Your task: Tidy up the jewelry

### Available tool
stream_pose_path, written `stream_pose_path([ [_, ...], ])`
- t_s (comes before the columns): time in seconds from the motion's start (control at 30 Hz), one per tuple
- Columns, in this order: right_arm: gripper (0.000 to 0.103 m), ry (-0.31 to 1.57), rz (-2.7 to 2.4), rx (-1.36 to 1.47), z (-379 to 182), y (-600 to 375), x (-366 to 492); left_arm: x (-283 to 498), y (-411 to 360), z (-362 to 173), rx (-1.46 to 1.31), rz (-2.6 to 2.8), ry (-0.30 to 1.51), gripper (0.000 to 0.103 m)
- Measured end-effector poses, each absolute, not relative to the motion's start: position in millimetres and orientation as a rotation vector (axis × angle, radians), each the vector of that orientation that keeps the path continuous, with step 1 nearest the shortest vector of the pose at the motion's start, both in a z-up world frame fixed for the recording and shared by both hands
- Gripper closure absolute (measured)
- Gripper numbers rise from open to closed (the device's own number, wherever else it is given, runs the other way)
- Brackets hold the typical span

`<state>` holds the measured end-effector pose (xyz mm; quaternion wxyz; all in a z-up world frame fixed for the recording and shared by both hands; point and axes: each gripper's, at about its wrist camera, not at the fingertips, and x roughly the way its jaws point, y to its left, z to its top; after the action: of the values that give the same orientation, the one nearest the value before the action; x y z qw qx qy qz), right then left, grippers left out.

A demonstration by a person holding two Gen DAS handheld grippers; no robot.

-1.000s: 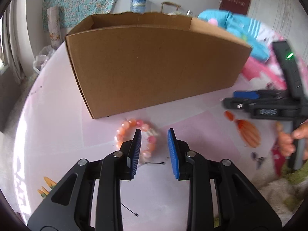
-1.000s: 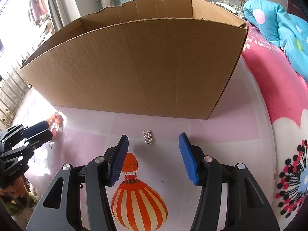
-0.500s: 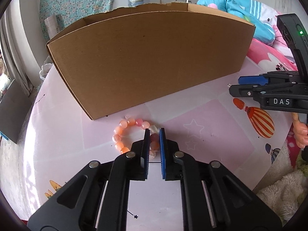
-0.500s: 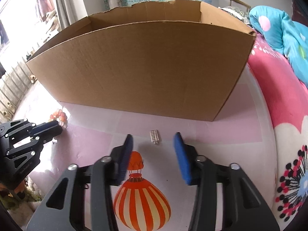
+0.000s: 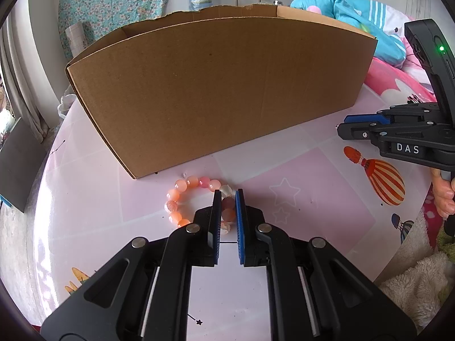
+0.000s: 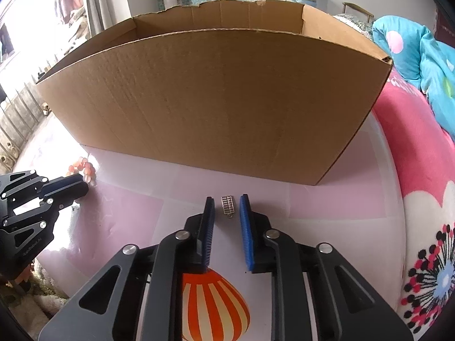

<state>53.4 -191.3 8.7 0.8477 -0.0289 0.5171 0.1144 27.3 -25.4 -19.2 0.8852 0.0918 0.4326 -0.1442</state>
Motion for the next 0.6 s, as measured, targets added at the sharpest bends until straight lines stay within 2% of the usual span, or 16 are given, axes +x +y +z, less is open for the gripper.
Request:
stream_pose_path([
  [0.1, 0.097, 1.095, 0.261, -0.05, 8.6, -190.1, 52.8, 27.3, -25.4, -19.4, 0.189, -0.299, 0.9, 0.094],
  [0.6, 0.099, 1.087, 0.274, -0.019, 18.7, -193.8, 39.8, 27.5, -25.9, -19.1, 0.187, -0.299, 0.899, 0.094],
])
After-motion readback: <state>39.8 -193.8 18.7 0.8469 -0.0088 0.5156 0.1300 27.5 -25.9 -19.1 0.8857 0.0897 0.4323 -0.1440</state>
